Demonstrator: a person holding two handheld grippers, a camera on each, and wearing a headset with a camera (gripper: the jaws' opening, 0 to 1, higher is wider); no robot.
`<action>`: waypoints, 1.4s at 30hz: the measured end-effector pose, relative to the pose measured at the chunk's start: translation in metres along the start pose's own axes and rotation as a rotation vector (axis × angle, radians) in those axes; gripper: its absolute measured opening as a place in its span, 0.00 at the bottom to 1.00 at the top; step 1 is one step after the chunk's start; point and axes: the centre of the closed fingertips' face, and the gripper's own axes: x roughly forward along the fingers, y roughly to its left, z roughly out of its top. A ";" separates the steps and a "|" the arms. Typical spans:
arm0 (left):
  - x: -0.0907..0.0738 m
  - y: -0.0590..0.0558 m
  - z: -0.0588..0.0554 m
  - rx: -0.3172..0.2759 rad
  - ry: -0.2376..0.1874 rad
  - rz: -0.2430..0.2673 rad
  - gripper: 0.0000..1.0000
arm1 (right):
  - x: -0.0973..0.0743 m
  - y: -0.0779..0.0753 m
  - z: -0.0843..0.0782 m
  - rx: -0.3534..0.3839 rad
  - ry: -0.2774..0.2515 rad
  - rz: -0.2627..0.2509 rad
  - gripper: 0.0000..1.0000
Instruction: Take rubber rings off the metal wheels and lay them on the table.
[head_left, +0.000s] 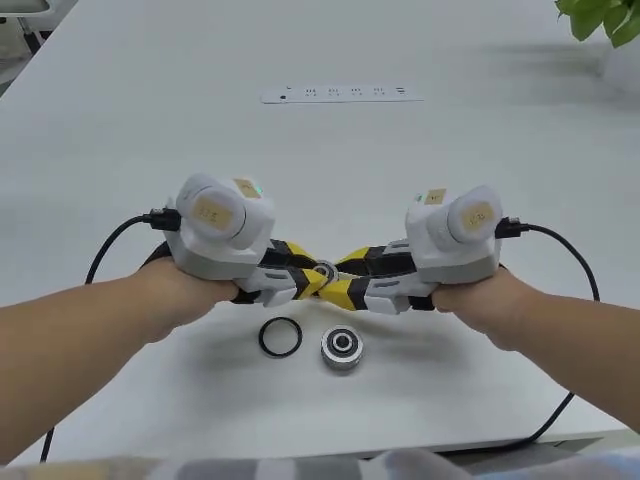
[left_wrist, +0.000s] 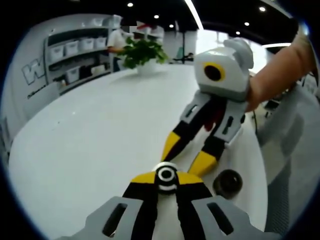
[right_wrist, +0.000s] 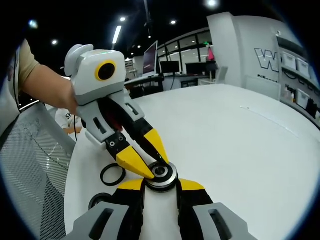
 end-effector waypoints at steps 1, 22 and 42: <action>0.000 0.000 0.000 -0.001 0.000 0.000 0.13 | 0.000 0.000 0.000 0.001 0.000 0.000 0.22; 0.000 0.000 0.000 -0.013 -0.008 0.004 0.13 | -0.003 0.000 -0.004 -0.030 0.018 -0.002 0.16; 0.000 0.001 -0.001 -0.036 -0.011 0.013 0.13 | -0.004 -0.002 -0.006 -0.040 0.030 -0.012 0.13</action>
